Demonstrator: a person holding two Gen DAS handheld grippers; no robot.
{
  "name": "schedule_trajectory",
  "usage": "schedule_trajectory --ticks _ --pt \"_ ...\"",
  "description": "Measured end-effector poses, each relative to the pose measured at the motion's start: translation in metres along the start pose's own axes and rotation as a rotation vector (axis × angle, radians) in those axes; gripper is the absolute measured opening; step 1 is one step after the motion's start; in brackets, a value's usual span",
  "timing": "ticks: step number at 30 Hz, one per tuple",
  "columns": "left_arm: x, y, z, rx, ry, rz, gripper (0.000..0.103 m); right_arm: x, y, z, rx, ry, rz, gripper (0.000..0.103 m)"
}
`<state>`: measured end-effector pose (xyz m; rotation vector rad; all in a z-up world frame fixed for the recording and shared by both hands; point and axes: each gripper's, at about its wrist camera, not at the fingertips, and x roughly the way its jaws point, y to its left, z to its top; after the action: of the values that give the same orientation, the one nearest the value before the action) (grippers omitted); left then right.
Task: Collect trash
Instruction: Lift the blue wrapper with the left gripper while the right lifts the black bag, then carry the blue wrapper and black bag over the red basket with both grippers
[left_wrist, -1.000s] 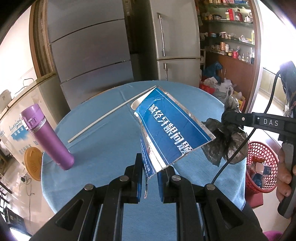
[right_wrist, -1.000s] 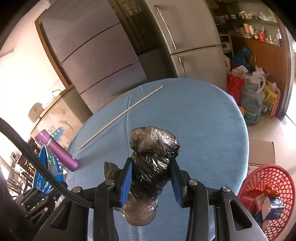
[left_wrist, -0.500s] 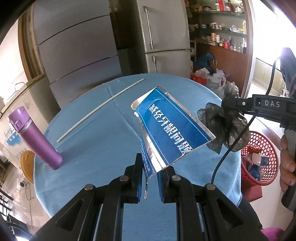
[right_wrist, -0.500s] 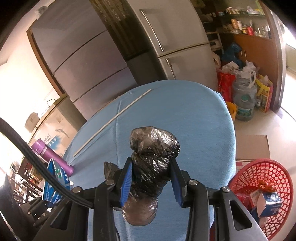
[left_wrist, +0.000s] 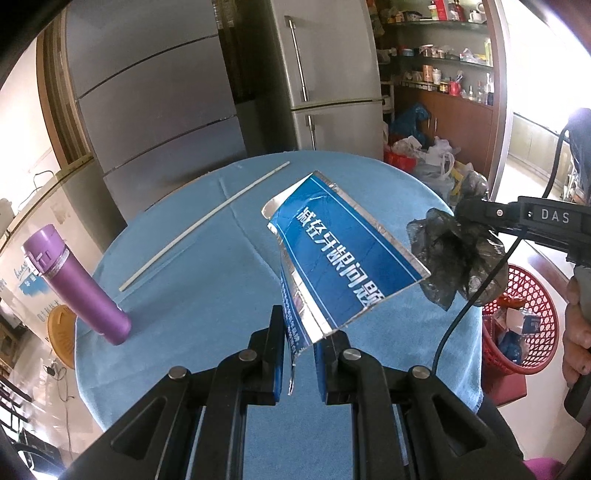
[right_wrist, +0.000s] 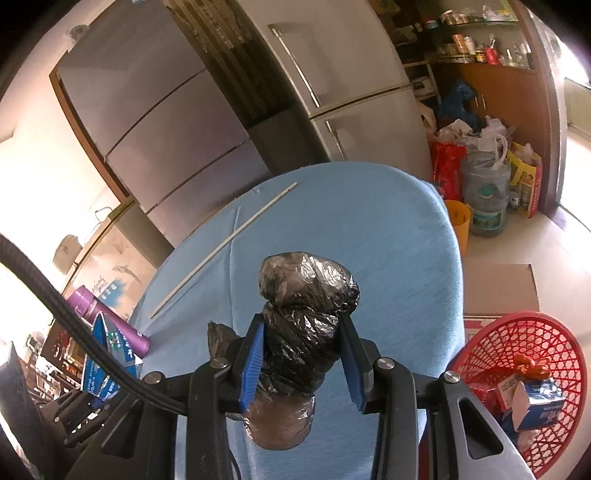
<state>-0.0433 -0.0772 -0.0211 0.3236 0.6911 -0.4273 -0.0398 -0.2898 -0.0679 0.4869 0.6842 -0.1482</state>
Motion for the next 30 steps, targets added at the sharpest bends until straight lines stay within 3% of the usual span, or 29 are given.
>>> schedule_trajectory --ticks 10,30 --pt "0.002 -0.010 0.003 0.017 0.014 -0.001 0.015 0.001 -0.013 -0.009 0.035 0.023 0.013 0.041" --pt "0.007 -0.020 0.012 0.030 0.020 -0.003 0.015 -0.020 -0.035 -0.011 0.076 -0.013 0.002 0.041"
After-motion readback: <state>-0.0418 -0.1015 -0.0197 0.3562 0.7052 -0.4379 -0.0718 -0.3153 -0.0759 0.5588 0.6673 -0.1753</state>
